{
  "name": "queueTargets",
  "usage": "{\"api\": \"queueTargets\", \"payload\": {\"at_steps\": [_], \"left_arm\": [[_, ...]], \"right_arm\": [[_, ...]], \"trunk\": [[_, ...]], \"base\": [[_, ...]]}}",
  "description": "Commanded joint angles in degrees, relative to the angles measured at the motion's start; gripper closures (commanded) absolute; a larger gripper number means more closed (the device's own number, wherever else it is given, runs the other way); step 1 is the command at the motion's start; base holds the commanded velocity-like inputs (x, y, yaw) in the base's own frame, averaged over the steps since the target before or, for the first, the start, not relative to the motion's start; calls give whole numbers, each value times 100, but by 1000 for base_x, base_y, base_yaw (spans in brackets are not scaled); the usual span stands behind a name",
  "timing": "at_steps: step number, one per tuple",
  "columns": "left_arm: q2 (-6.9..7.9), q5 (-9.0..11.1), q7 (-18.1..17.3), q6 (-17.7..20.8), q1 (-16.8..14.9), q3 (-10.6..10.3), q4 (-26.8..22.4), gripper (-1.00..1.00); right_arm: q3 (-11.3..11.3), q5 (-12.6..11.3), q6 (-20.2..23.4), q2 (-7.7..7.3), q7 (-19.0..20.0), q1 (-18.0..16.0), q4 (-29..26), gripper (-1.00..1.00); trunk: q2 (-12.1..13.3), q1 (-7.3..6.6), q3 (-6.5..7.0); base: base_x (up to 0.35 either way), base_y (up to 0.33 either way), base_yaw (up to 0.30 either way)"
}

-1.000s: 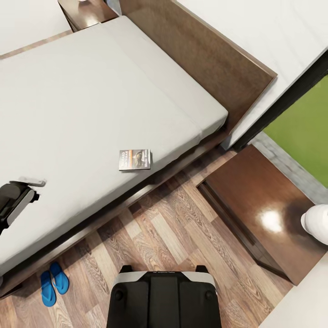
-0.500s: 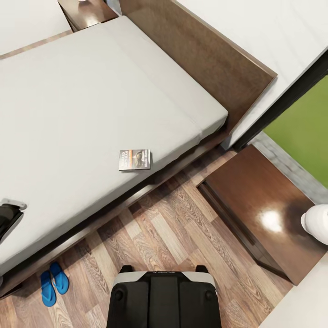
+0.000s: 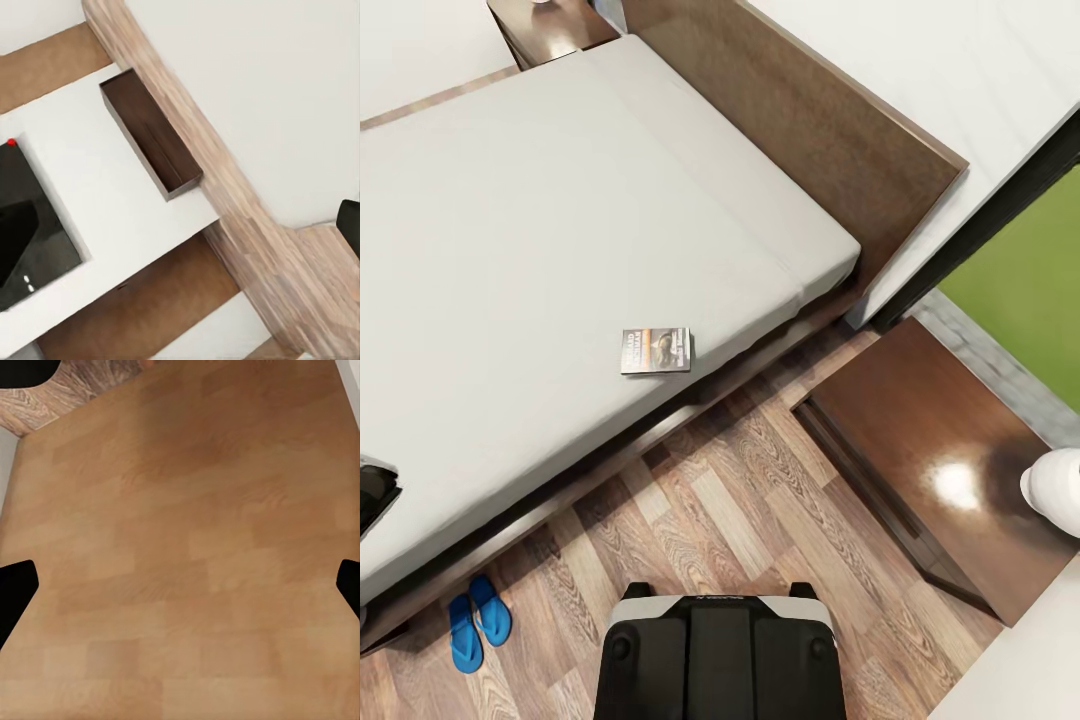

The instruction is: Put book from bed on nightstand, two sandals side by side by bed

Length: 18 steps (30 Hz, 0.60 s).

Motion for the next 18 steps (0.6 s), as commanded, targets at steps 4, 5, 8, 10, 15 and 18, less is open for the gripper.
{"api": "queueTargets", "payload": {"at_steps": [4, 5, 8, 10, 15, 18], "left_arm": [[-8, -368, 11, 57, -2, -31, 280, -100], [-10, -415, 30, 58, -2, -32, 367, -100], [-15, -530, 124, 61, 3, -73, 769, -100], [-18, -556, 150, 61, 42, -156, 956, -100], [-26, -580, 169, 62, 399, -451, 1261, -100], [-34, -570, 158, 61, 713, -543, 1339, -100]], "right_arm": [[48, -35, 39, -13, -34, 2, -22, -100], [48, -35, 39, -15, -34, 1, -22, -100], [48, -35, 39, -19, -34, 0, -22, -100], [48, -35, 39, -20, -34, 0, -22, -100], [51, -35, 39, -21, -34, 0, -23, -100], [54, -34, 39, -21, -34, 0, -23, -100]], "trunk": [[-8, 3, -6], [-8, 3, -6], [-8, 3, -6], [-8, 3, -6], [-8, 3, -6], [-8, 3, -6]], "base": [[0, 0, 0], [0, 0, 0], [0, 0, 0], [0, 0, 0], [0, 0, 0], [0, 0, 0]]}}
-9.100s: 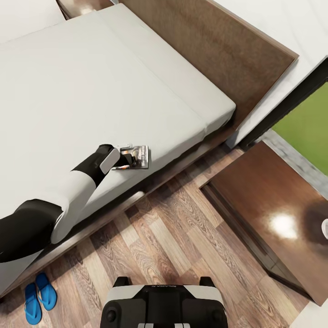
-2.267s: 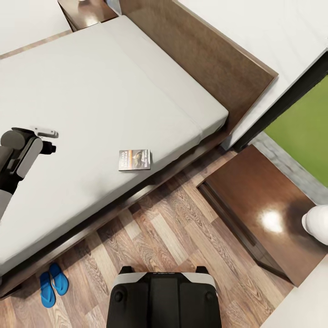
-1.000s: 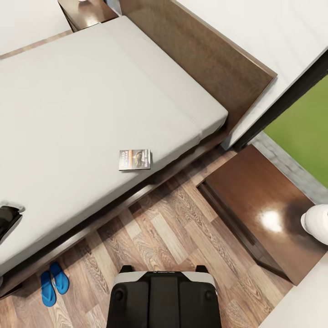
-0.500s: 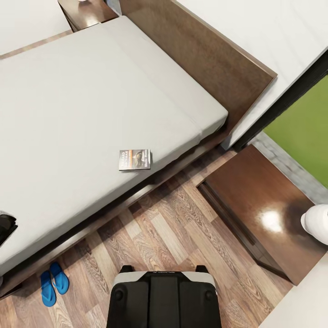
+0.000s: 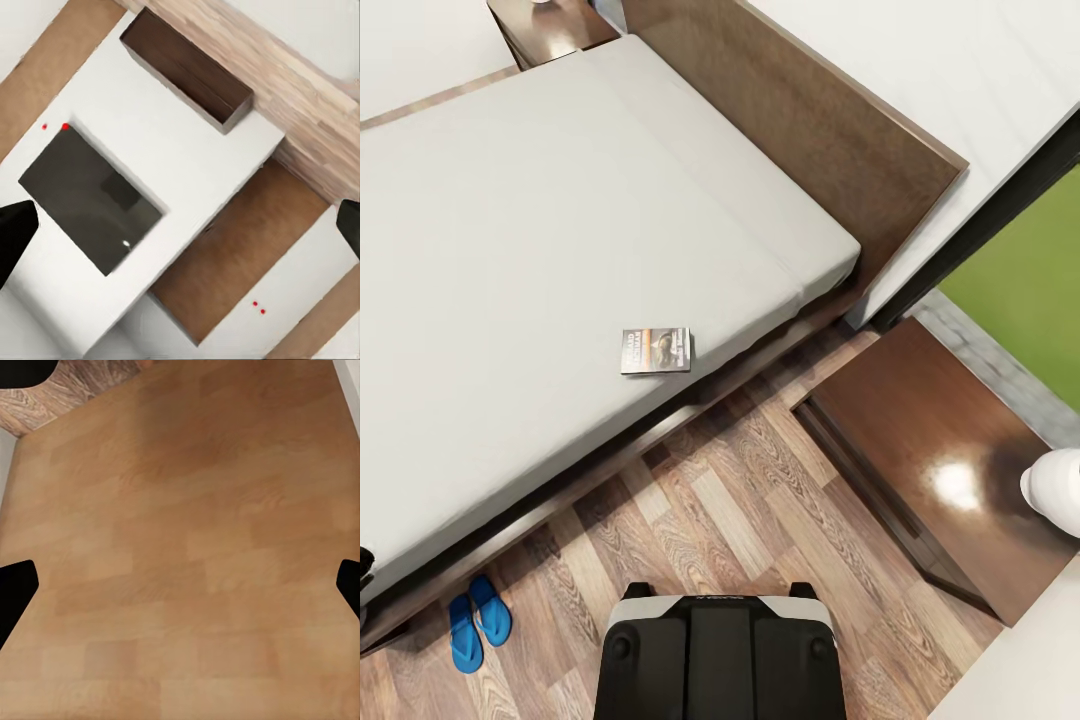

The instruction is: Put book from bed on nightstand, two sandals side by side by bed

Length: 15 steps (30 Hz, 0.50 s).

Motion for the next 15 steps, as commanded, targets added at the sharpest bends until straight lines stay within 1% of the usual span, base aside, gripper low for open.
{"api": "queueTargets", "payload": {"at_steps": [1, 2, 4, 9, 10, 13, 15], "left_arm": [[0, -71, -25, 47, 4, -3, -10, -100], [-31, -64, -27, 42, 230, -34, 24, -100], [-122, -47, -25, 25, 510, -55, 45, -100], [-440, -11, -23, -22, 1193, -61, 62, -100], [-523, -2, -26, -80, 1426, -64, 68, -100], [-629, 9, -53, -210, 1765, -57, 77, -100], [-764, 67, -158, -309, 1979, -53, 83, -100]], "right_arm": [[48, -35, 39, -5, -34, 3, -22, -100], [49, -33, 39, -5, -34, 3, -20, -100], [50, -31, 39, -7, -34, 3, -21, -100], [51, -29, 39, -11, -34, 3, -21, -100], [51, -29, 39, -12, -34, 3, -21, -100], [51, -29, 39, -10, -34, 3, -22, -100], [50, -29, 39, -8, -34, 3, -22, -100]], "trunk": [[-8, 4, -5], [-8, 4, -5], [-8, 4, -5], [-8, 4, -5], [-8, 4, -5], [-8, 4, -5], [-8, 4, -5]], "base": [[0, 0, 0], [0, 0, 0], [0, 0, 0], [0, 0, 0], [0, 0, 0], [0, 0, 0], [0, 0, 0]]}}
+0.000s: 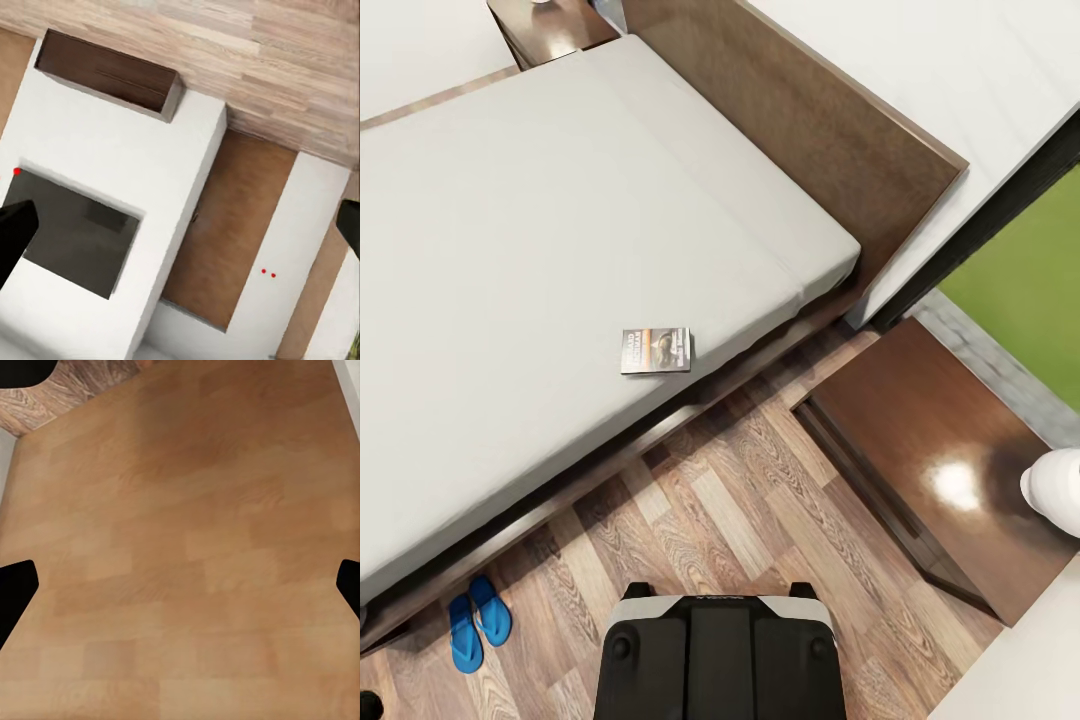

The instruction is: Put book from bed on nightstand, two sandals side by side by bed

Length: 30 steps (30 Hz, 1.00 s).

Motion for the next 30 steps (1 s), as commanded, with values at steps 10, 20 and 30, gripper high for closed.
{"api": "queueTargets", "payload": {"at_steps": [10, 20, 30], "left_arm": [[-605, 185, -440, -555, 878, 16, -1, -100], [-1120, 1092, -859, -1531, 1202, 32, -4, -100], [-1283, 2129, -1473, -2372, 1247, 40, -18, -100]], "right_arm": [[50, -35, 39, -2, -34, -3, -22, -100], [50, -42, 33, -2, -34, -6, -18, -100], [50, -51, 31, -15, -41, -6, 4, -100]], "trunk": [[-8, 4, -5], [-8, 4, -5], [-8, 4, -5]], "base": [[0, 0, 0], [0, 0, 0], [0, 0, 0]]}}
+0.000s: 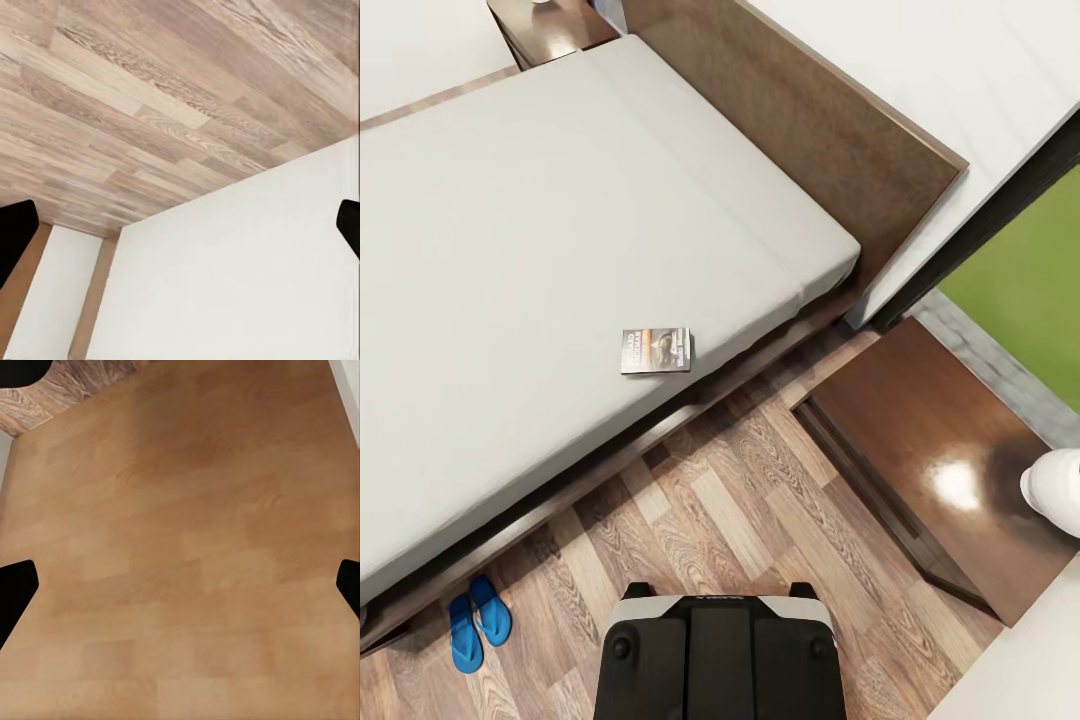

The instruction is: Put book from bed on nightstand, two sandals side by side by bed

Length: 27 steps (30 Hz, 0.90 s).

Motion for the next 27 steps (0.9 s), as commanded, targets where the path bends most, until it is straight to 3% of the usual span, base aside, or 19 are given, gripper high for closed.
{"api": "queueTargets", "payload": {"at_steps": [1, 3, 8, 16, 27], "left_arm": [[-5, 137, 1, -36, 3, -49, -19, -100], [-43, 335, -49, -272, 6, -48, -20, -100], [-122, 542, -81, -826, 7, -48, -14, -100], [-222, 603, -96, -1228, 8, -63, -18, -100], [-310, 604, -99, -1631, 8, -69, -13, -100]], "right_arm": [[48, -36, 38, -10, -34, 3, -20, -100], [45, -40, 38, -54, -34, 3, -20, -100], [47, -44, 38, -144, -35, 4, 1, -100], [43, -46, 35, -214, -35, 3, 35, -100], [14, -46, 38, -660, -94, -44, -25, -100]], "trunk": [[-8, 3, -5], [-8, 3, -5], [-8, 3, -5], [-8, 3, -5], [-8, 3, -5]], "base": [[0, 0, 0], [0, 0, 0], [0, 0, 0], [0, 0, 0], [0, 0, 0]]}}
